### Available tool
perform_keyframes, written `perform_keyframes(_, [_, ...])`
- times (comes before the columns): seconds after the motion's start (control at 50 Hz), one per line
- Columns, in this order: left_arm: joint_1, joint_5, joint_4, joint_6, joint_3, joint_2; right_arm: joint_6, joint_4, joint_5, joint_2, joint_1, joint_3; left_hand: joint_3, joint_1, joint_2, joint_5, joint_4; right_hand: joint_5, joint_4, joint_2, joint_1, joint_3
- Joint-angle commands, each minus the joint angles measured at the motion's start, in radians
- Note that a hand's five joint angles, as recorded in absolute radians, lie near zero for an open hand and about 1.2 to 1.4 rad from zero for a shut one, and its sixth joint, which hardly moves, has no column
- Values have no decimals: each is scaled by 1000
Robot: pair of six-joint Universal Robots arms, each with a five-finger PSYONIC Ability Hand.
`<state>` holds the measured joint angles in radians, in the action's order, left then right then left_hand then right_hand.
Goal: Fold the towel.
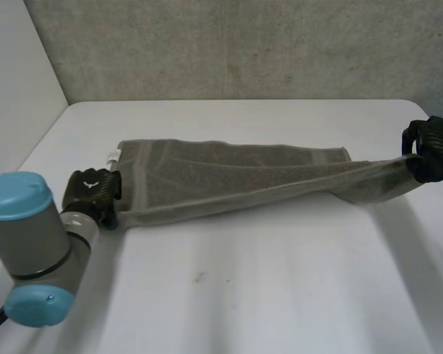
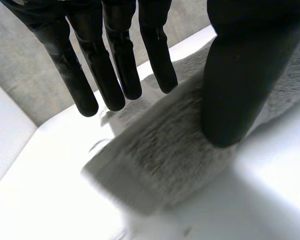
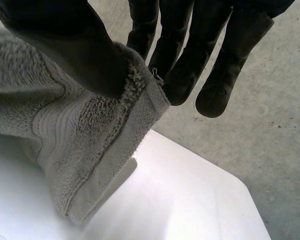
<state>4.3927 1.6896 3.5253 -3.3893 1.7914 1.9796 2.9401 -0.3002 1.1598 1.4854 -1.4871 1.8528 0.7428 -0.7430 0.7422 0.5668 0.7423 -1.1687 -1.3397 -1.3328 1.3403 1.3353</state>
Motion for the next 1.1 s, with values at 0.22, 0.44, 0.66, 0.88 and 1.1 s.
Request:
perform_keyframes(0.22, [13, -11, -66, -15, 98, -67, -13, 13, 0, -30, -15, -1, 653, -653, 654, 655, 654, -53, -57, -63, 56, 61])
perform_keyframes(0.44, [11, -14, -144, -13, 129, -159, -119, 141, -2, -37, -15, -53, 653, -653, 654, 655, 654, -53, -57, -63, 56, 61])
perform_keyframes(0.66, [34, -110, -195, -13, 229, -418, -352, 477, 0, -36, -6, -132, 653, -653, 654, 655, 654, -53, -57, -63, 56, 61])
perform_keyframes(0.88, [108, -202, -445, -12, 264, -710, -618, 768, -5, 64, 65, -125, 653, -653, 654, 655, 654, -53, -57, -63, 56, 61])
perform_keyframes(1.1, [156, -228, -490, -13, 247, -775, -739, 877, -132, 134, 125, -174, 653, -653, 654, 655, 654, -53, -57, -63, 56, 61])
